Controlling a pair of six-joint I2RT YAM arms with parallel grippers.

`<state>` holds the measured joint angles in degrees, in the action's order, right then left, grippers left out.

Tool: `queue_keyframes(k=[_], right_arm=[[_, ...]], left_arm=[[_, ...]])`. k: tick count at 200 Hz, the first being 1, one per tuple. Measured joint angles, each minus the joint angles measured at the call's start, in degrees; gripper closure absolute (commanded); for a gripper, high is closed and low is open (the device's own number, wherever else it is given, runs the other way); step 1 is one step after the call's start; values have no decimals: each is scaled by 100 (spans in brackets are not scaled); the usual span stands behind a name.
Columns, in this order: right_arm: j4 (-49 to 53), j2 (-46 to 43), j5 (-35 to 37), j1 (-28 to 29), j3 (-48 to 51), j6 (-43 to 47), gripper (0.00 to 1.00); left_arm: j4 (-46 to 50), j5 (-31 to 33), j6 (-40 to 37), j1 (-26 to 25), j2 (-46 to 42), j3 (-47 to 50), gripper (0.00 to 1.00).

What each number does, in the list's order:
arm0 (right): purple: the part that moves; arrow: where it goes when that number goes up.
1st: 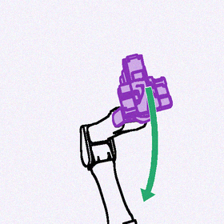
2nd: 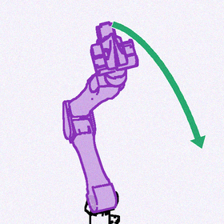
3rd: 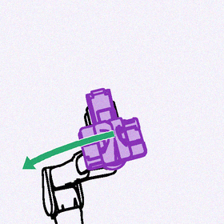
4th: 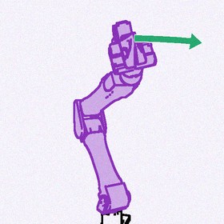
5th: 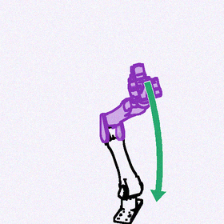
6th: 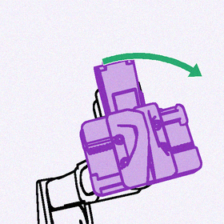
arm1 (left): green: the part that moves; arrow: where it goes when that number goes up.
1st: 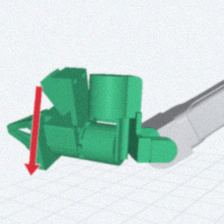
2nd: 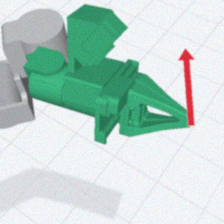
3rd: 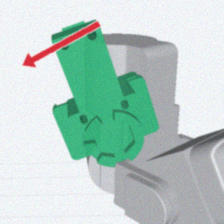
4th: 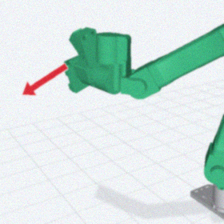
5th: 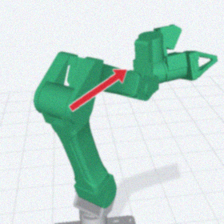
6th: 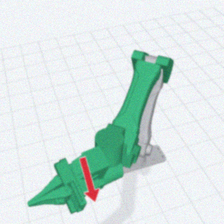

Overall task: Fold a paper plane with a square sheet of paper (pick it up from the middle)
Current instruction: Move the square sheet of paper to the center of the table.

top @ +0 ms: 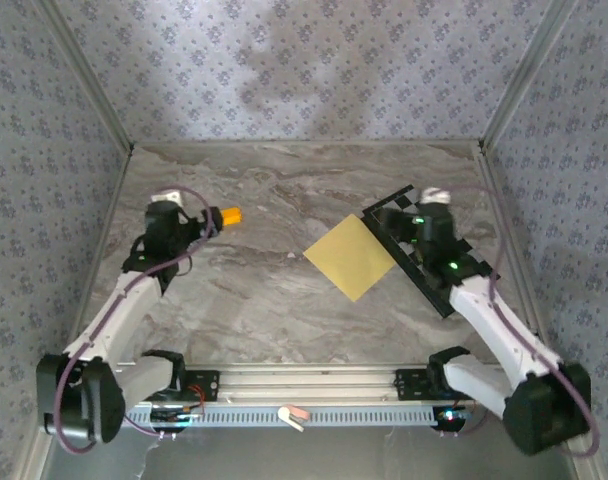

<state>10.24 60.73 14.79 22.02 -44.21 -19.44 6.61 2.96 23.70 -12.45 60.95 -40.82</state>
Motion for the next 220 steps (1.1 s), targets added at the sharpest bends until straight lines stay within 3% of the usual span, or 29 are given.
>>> queue_keyframes(k=[22,54,89,150,220], right_arm=[[1049,920,155,968,-721,136,1],[1985,1558,-90,1526,-876,302,6],[2166,2621,-592,1414,-1200,396,11],[1770,3985,-1537,588,-1897,730,14],[1718,4570,-1633,828,-2302,949,15]], left_arm=[[435,61,0,-868,11,-52,0],[909,131,31,-1451,540,-214,0],[1104,131,63,-1506,1032,-243,0],[1276,271,33,-1504,1423,-490,0],[1314,396,42,-1493,1569,-507,0]])
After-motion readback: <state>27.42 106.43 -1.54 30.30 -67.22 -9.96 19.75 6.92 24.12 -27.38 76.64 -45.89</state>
